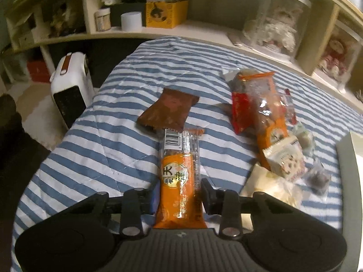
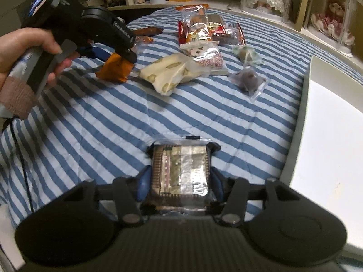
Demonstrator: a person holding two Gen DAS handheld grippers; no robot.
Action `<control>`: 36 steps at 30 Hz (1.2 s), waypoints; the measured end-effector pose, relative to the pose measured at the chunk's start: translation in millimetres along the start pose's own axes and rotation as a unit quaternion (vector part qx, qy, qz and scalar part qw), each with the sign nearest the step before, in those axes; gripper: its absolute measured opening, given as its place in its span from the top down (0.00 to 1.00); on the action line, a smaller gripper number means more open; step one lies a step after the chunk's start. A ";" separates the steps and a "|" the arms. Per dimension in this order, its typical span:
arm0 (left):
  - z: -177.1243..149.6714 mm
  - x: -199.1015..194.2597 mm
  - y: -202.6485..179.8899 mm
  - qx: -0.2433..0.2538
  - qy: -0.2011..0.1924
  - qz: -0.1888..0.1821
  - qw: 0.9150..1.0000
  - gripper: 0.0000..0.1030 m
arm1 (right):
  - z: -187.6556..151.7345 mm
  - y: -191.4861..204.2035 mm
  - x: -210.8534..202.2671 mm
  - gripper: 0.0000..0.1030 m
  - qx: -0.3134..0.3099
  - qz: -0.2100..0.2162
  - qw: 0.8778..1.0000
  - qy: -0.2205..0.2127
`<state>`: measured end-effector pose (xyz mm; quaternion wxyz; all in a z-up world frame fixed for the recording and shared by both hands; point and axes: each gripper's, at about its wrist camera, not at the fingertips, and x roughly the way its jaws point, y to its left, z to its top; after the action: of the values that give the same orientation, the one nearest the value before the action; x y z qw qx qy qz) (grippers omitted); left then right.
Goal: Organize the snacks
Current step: 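Grasp the silver-wrapped square snack with the right tool while the left tool grasps the orange snack bar, then carry the silver snack with the right tool while the left tool carries the orange bar to the white tray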
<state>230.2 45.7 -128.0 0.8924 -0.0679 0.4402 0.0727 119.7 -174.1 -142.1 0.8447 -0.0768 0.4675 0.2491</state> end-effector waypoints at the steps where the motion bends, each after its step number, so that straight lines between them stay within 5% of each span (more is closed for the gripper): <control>1: -2.0 -3.5 -0.7 0.004 -0.001 -0.003 1.000 0.63 | 0.3 -1.7 -1.5 0.43 0.004 0.002 1.000 -0.001; 22: -20.2 -104.0 -12.4 0.018 -0.057 -0.061 0.996 0.64 | 19.0 -33.8 -63.5 0.43 0.063 -0.009 0.990 -0.129; 36: -42.9 -162.4 -78.7 0.053 -0.089 -0.126 0.986 0.64 | 19.2 -69.3 -119.5 0.43 0.087 -0.059 0.980 -0.171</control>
<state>114.0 -50.8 -20.2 0.9325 -0.0686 0.3498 -0.0585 115.8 -268.7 -39.7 0.9287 0.0134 0.3307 0.1672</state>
